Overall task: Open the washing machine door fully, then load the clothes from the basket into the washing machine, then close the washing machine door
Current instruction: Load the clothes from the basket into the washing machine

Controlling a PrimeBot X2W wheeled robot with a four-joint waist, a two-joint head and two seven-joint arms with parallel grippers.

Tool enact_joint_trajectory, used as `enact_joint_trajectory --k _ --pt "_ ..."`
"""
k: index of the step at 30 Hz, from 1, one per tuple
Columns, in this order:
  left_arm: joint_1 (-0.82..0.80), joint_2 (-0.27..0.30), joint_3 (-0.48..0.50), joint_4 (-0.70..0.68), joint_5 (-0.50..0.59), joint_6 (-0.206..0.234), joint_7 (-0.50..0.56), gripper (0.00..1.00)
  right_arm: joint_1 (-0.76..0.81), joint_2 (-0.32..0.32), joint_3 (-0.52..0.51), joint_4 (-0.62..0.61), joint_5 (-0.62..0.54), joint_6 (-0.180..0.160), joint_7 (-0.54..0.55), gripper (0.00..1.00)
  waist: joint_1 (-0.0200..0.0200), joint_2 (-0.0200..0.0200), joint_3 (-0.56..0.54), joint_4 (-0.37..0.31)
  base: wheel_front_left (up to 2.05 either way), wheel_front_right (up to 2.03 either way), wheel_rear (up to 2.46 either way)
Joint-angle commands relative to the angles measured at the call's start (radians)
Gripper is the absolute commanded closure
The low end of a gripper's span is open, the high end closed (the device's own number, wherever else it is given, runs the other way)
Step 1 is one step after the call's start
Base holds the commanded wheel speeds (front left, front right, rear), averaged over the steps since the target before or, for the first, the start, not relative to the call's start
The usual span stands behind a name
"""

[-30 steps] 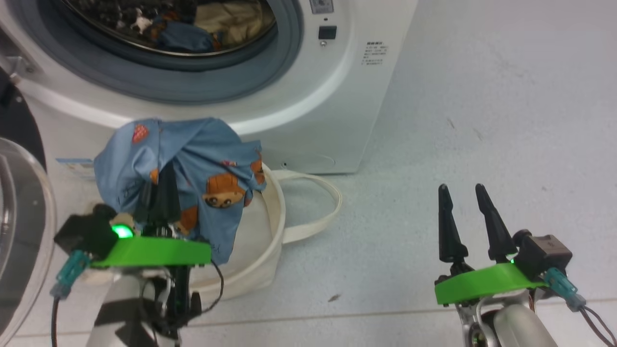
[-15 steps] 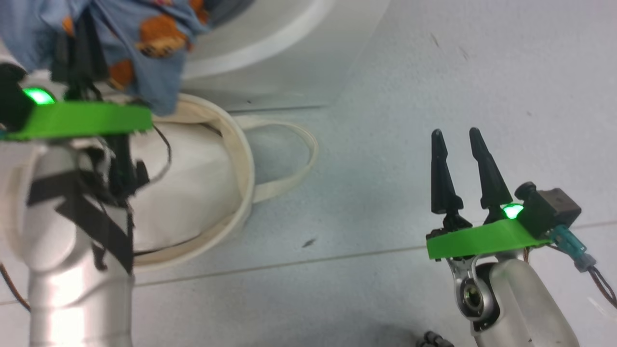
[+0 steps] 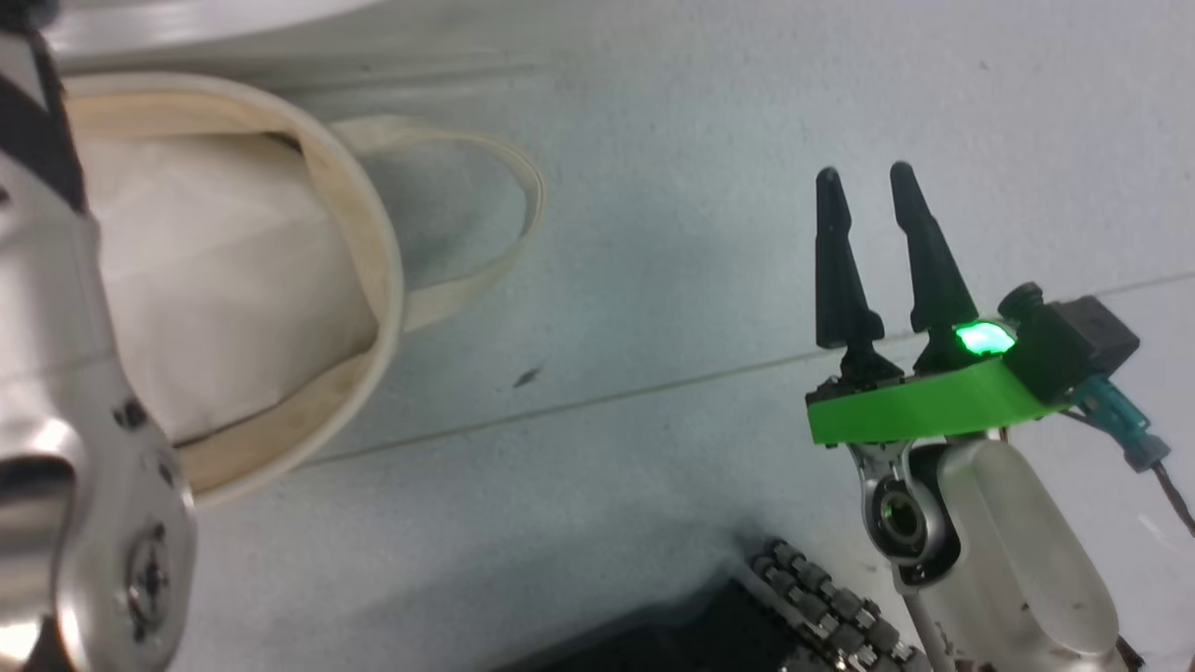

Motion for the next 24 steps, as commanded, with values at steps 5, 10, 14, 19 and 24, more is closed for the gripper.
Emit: enact_joint_trajectory --k 5,10,14,19,24 --pt "-0.174 0.063 -0.001 0.014 0.051 0.034 -0.005 1.0 -0.01 -0.001 0.027 -0.047 0.023 0.008 -0.005 0.0 -0.0002 0.0001 0.106 -0.052 0.0 0.0 0.0" --pt "-0.221 0.08 -0.027 0.094 0.085 0.038 -0.005 0.99 -0.016 -0.001 0.029 -0.045 0.033 0.008 -0.005 0.0 -0.0002 0.0001 0.133 -0.057 0.0 0.0 0.0" --pt "-0.222 0.098 -0.024 0.125 0.094 0.064 -0.005 0.0 -0.021 -0.001 0.045 -0.045 0.036 0.008 -0.005 0.0 -0.0002 0.0001 0.139 -0.057 0.0 0.0 0.0" --pt "-0.196 0.1 -0.028 0.142 0.088 0.063 -0.005 0.0 -0.026 -0.001 0.044 -0.046 0.024 0.008 -0.005 0.0 -0.0002 0.0001 0.135 -0.039 0.0 0.0 0.0" --pt "-0.122 0.089 -0.035 0.106 0.081 0.045 -0.005 0.0 -0.024 -0.001 0.041 -0.04 0.003 0.008 -0.005 0.0 -0.0002 0.0001 0.09 -0.013 0.0 0.0 0.0"
